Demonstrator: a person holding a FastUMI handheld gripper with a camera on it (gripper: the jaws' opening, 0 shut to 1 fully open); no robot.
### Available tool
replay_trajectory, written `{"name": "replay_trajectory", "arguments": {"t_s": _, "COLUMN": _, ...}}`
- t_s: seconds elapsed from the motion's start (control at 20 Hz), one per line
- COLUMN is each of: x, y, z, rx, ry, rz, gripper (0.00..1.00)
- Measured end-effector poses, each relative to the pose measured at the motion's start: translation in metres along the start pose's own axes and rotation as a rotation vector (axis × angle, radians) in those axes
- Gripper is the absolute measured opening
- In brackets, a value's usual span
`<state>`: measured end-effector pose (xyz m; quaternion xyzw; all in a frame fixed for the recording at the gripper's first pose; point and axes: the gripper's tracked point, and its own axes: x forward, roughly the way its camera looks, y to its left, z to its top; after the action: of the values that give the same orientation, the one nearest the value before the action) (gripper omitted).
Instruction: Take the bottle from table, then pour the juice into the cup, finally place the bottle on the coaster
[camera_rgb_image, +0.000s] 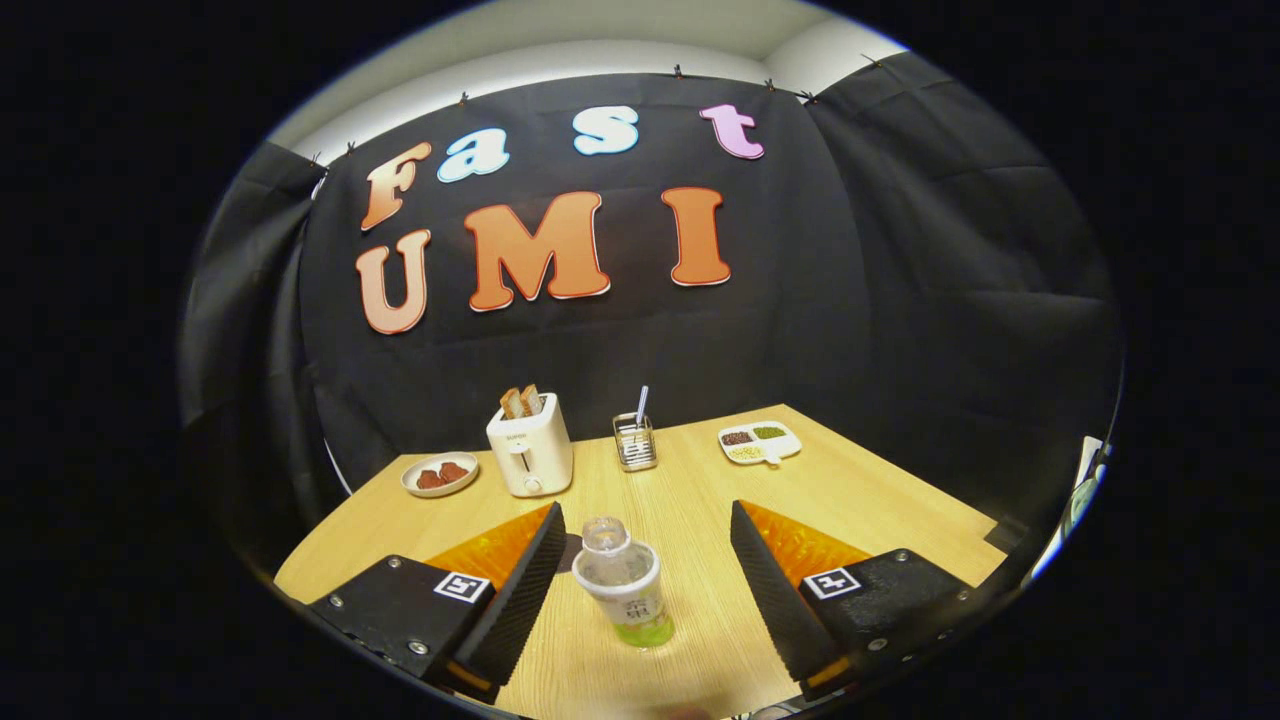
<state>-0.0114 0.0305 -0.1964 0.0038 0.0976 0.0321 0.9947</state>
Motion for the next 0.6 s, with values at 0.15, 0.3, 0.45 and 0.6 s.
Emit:
{"name": "replay_trajectory", "arguments": {"t_s": 0.15, "x": 0.006, "y": 0.005, "z": -0.030, "rx": -0.044, "ry": 0.061, "rz": 0.014, "gripper": 0.98}}
{"name": "replay_trajectory", "arguments": {"t_s": 0.3, "x": 0.011, "y": 0.016, "z": -0.052, "rx": -0.062, "ry": 0.105, "rz": 0.035, "gripper": 0.98}}
{"name": "replay_trajectory", "arguments": {"t_s": 0.45, "x": 0.021, "y": 0.018, "z": -0.072, "rx": -0.083, "ry": 0.140, "rz": 0.031, "gripper": 0.98}}
{"name": "replay_trajectory", "arguments": {"t_s": 0.6, "x": 0.032, "y": 0.020, "z": -0.089, "rx": -0.076, "ry": 0.178, "rz": 0.034, "gripper": 0.98}}
